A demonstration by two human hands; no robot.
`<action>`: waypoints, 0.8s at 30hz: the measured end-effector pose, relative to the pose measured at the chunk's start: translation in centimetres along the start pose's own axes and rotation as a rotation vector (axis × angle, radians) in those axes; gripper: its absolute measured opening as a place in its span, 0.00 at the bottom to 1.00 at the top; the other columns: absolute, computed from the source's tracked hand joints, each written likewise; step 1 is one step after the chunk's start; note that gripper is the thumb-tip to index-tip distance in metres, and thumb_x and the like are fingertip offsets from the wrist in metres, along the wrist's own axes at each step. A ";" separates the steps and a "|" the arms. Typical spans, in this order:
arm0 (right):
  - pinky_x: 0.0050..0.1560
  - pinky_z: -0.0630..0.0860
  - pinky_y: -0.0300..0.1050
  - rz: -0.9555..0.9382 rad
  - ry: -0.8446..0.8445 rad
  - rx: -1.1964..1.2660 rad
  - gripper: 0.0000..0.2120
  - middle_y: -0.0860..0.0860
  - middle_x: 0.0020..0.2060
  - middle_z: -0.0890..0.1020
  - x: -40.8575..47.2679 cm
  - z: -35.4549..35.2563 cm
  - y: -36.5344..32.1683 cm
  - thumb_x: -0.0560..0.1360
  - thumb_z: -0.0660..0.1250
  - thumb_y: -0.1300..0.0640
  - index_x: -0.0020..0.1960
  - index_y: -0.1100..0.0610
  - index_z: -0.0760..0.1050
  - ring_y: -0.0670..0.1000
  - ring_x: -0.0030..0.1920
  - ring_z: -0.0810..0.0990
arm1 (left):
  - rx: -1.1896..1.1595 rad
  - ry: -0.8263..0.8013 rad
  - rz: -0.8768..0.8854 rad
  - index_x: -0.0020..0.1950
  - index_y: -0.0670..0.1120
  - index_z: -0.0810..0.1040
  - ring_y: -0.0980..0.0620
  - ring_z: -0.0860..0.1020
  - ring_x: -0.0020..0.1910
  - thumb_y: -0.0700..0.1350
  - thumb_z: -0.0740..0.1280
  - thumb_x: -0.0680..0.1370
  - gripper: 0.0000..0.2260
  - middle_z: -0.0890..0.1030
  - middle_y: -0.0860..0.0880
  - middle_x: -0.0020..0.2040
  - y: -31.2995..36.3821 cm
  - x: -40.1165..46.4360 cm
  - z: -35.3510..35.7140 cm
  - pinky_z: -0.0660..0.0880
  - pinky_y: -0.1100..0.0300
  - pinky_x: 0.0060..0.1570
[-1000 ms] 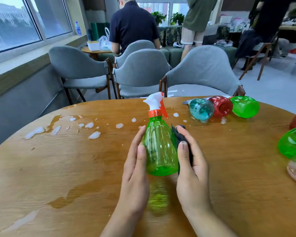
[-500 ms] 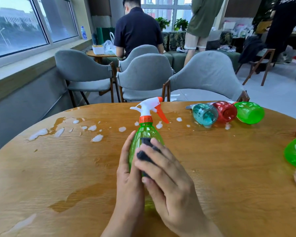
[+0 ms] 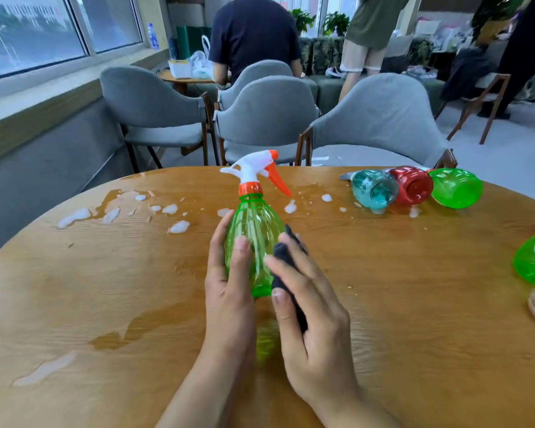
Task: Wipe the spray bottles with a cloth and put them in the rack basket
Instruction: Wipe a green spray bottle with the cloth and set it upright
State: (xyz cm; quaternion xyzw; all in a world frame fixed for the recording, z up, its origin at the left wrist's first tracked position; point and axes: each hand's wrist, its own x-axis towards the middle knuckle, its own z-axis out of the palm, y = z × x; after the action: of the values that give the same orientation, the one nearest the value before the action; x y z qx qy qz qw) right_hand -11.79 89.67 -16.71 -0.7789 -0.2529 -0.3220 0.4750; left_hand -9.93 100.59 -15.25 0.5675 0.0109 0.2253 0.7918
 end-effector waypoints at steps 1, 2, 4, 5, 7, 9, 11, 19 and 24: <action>0.77 0.69 0.51 -0.075 -0.024 -0.013 0.16 0.52 0.76 0.74 0.1 -0.1 0.0 0.85 0.63 0.59 0.70 0.57 0.79 0.55 0.80 0.68 | 0.004 -0.016 -0.004 0.75 0.58 0.75 0.46 0.82 0.68 0.61 0.70 0.81 0.23 0.83 0.48 0.69 0.1 -0.2 0.0 0.76 0.42 0.70; 0.78 0.68 0.53 -0.121 -0.041 -0.020 0.15 0.53 0.75 0.75 0.4 -0.2 0.0 0.85 0.63 0.60 0.69 0.58 0.80 0.56 0.80 0.67 | 0.010 -0.042 -0.004 0.76 0.57 0.75 0.48 0.83 0.67 0.59 0.69 0.82 0.22 0.84 0.50 0.68 0.3 -0.5 0.2 0.78 0.47 0.68; 0.78 0.68 0.56 -0.140 -0.058 -0.017 0.15 0.56 0.74 0.76 1.7 -0.7 0.1 0.85 0.63 0.61 0.69 0.61 0.80 0.56 0.80 0.68 | 0.062 -0.089 0.012 0.77 0.54 0.74 0.54 0.82 0.67 0.54 0.65 0.84 0.21 0.83 0.54 0.68 0.1 -0.9 0.4 0.79 0.58 0.64; 0.78 0.69 0.55 -0.113 -0.056 -0.008 0.15 0.56 0.73 0.76 2.2 -1.0 0.1 0.84 0.63 0.62 0.68 0.62 0.80 0.56 0.79 0.69 | 0.086 -0.105 0.002 0.77 0.52 0.74 0.55 0.81 0.69 0.52 0.65 0.85 0.20 0.83 0.56 0.68 -0.2 -1.3 0.5 0.78 0.59 0.64; 0.76 0.70 0.49 -0.006 -0.005 0.030 0.14 0.56 0.73 0.77 3.1 -1.6 0.7 0.85 0.64 0.62 0.69 0.62 0.80 0.53 0.77 0.72 | 0.092 -0.125 -0.019 0.77 0.52 0.73 0.50 0.79 0.71 0.50 0.66 0.86 0.19 0.81 0.52 0.71 -0.4 -1.6 0.7 0.77 0.48 0.70; 0.73 0.70 0.41 0.172 0.061 0.133 0.15 0.52 0.71 0.79 3.6 -1.8 1.8 0.86 0.62 0.60 0.70 0.60 0.79 0.49 0.73 0.75 | 0.069 -0.149 -0.031 0.76 0.53 0.74 0.43 0.78 0.72 0.52 0.67 0.84 0.20 0.80 0.46 0.73 -0.7 -1.8 0.7 0.74 0.36 0.73; 0.70 0.72 0.39 0.355 0.102 0.272 0.16 0.49 0.68 0.81 3.6 -1.6 2.6 0.87 0.59 0.57 0.71 0.58 0.78 0.45 0.70 0.77 | 0.067 -0.130 -0.028 0.75 0.56 0.75 0.42 0.78 0.73 0.55 0.67 0.82 0.21 0.79 0.47 0.73 -0.5 -1.9 0.8 0.73 0.34 0.73; 0.76 0.71 0.49 0.114 0.046 0.104 0.15 0.56 0.73 0.77 -0.4 -0.1 0.1 0.84 0.64 0.62 0.70 0.63 0.79 0.52 0.77 0.72 | 0.028 -0.040 -0.026 0.76 0.54 0.73 0.48 0.81 0.68 0.51 0.63 0.84 0.19 0.82 0.47 0.70 -0.4 -0.6 -0.7 0.77 0.45 0.71; 0.76 0.70 0.52 -0.027 -0.013 0.025 0.14 0.58 0.72 0.77 1.8 -0.5 0.6 0.84 0.65 0.65 0.69 0.64 0.80 0.56 0.77 0.72 | 0.054 -0.132 0.000 0.79 0.47 0.71 0.50 0.80 0.70 0.47 0.62 0.86 0.20 0.81 0.50 0.71 -0.7 -1.2 -0.8 0.79 0.54 0.67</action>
State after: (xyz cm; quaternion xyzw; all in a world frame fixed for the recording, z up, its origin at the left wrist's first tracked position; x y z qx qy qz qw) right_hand -10.36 89.12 -15.57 -0.7716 -0.2704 -0.3200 0.4786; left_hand -10.95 100.69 -16.42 0.6023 -0.0355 0.1871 0.7752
